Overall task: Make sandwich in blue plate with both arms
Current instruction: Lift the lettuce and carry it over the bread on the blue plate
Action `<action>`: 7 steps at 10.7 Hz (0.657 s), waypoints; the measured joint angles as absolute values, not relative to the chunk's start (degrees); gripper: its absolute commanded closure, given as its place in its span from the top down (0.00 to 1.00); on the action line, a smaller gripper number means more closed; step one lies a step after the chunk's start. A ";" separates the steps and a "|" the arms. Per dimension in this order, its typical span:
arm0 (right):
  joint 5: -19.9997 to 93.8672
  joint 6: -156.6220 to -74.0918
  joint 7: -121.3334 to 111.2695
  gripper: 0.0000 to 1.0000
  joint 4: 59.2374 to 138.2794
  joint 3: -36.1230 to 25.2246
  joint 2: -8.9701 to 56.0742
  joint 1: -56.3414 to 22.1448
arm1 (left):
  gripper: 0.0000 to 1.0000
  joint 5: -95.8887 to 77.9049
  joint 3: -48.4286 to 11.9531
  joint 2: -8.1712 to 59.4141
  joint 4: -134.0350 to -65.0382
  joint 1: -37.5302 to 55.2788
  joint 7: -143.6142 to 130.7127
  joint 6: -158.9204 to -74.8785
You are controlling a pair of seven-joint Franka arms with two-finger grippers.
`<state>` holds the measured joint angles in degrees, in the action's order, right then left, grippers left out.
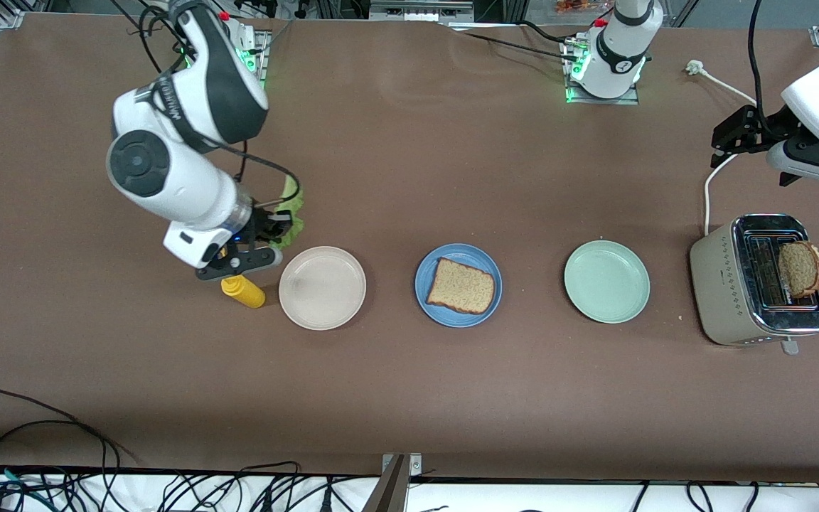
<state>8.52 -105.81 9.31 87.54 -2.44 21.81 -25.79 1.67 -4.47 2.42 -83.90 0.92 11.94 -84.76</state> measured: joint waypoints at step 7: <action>14.72 -106.05 37.22 0.00 68.23 -8.95 38.23 -42.46 | 1.00 1.66 -4.04 2.43 -83.90 0.90 11.76 -84.15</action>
